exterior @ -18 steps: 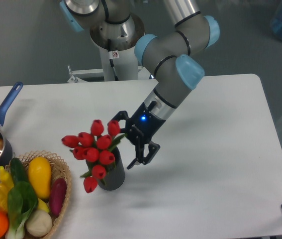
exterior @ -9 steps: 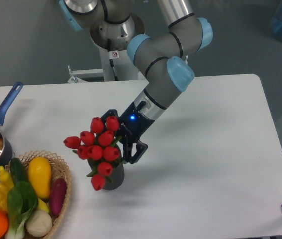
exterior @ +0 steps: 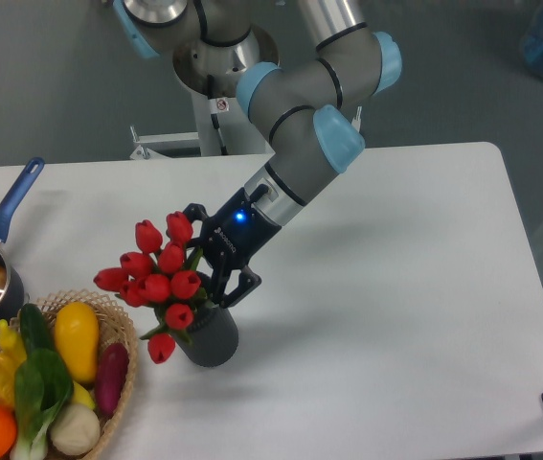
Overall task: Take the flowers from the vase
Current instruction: 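Close the gripper on the tulip stems, then lift the gripped tulips up out of the grey vase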
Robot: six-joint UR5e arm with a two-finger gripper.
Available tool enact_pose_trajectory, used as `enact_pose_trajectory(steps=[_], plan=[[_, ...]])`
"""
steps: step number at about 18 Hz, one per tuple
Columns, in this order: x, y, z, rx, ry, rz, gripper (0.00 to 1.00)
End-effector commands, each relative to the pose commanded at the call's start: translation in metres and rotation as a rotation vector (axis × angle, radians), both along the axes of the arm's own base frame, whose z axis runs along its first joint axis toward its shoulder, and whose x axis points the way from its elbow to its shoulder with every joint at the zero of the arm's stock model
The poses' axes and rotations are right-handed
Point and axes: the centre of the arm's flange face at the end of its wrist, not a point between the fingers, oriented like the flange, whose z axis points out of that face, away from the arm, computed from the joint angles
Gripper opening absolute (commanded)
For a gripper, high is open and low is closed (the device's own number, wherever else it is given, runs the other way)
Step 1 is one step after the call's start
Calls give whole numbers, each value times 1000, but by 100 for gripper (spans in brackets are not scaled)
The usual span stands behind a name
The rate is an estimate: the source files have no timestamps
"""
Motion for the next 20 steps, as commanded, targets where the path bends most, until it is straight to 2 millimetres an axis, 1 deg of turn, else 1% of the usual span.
enact_pose_trajectory(steps=[3, 7, 11, 14, 17, 20], plan=[[-2, -2, 5, 5, 7, 6, 0], [-13, -15, 21, 29, 23, 37, 0], [-19, -24, 36, 69, 20, 54, 0], [-19, -33, 59, 105, 8, 78, 0], [-25, -44, 93, 102, -20, 140, 0], [-29, -47, 124, 95, -55, 198, 0]])
